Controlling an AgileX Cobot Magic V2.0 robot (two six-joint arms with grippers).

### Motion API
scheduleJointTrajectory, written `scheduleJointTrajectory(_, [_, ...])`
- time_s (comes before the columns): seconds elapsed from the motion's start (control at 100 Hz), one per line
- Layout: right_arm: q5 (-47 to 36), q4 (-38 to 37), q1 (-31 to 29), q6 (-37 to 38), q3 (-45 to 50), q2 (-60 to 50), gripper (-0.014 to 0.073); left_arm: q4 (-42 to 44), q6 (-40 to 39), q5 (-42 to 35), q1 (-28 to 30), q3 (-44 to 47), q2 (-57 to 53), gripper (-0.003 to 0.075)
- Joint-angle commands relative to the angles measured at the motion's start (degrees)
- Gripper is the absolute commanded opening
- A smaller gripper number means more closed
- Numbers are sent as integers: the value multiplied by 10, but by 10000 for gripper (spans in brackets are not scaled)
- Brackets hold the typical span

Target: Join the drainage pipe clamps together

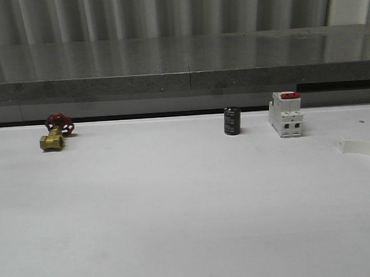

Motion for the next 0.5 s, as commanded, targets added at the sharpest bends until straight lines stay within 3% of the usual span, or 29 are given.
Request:
scheduleJointTrajectory(0.0, [-50, 0, -4, -5, -9, -11, -69, 0, 1, -14, 1, -15, -17, 639])
scheduleJointTrajectory(0.35, [-50, 0, -4, -5, -9, -11, -69, -4, 1, -14, 1, -15, 1, 636])
scheduleJointTrajectory(0.42, [-50, 0, -4, -5, -9, -11, -69, -4, 1, -14, 1, -15, 1, 584])
scheduleJointTrajectory(0.49, [-50, 0, -4, -5, -9, -11, -69, -4, 1, -14, 1, -15, 1, 470])
